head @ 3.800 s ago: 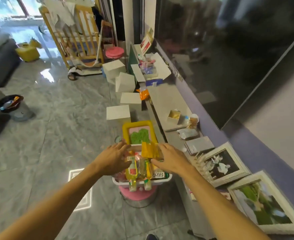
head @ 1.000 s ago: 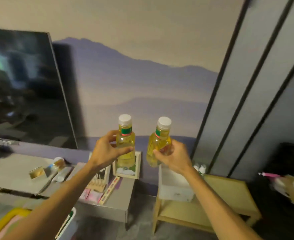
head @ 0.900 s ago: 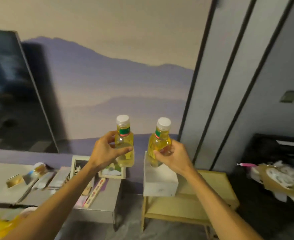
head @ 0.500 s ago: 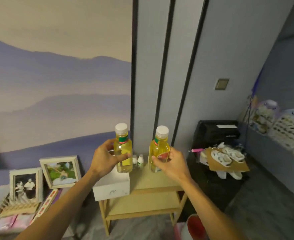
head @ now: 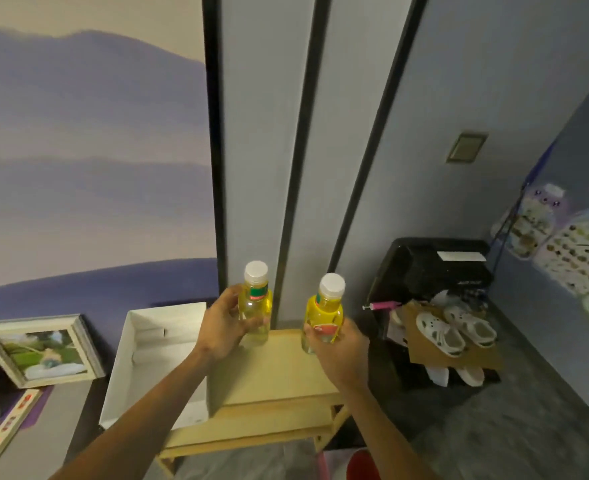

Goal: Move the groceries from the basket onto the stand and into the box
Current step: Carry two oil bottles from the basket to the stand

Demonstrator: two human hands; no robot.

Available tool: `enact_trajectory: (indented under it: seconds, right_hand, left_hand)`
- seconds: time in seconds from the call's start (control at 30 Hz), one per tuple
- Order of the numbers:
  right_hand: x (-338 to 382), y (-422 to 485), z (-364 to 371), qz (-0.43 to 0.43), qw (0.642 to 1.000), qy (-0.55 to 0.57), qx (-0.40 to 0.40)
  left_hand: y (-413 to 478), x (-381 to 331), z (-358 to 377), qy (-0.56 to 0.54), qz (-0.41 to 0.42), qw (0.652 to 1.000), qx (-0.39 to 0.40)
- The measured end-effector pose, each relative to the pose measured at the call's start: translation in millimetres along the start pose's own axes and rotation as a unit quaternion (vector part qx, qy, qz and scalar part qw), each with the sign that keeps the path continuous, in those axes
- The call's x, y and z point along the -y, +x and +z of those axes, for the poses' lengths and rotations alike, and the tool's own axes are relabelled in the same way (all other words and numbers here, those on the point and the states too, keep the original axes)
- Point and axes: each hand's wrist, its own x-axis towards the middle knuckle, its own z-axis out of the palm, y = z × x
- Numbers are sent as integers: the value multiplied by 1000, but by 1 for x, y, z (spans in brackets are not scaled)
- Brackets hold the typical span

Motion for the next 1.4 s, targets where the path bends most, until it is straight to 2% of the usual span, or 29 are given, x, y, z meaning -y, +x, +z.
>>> enact_trajectory:
  seconds: [0.23,0.5,0.63,0.77,1.1,1.4]
  right_hand:
    - [-91,52,59,24,999,-15,33]
    - [-242,87,161,-2,998,-16,67]
    - [-281,88,191,11,998,-6,62]
    - [-299,85,208,20,997,-12,73]
    - [-303,86,225,67,992,18,107]
    - [-293,92,203,53,985,-48,158]
  left_hand:
    - [67,85,58,11,-54,998,-17]
    - [124,220,121,26,-83,991,-100]
    - [128,261,139,20,-82,988,-126]
    - [128,279,149,28,-62,989,-135]
    - [131,290,151,71,-72,983,-156]
    - [119,276,153,180,-68,963,-188]
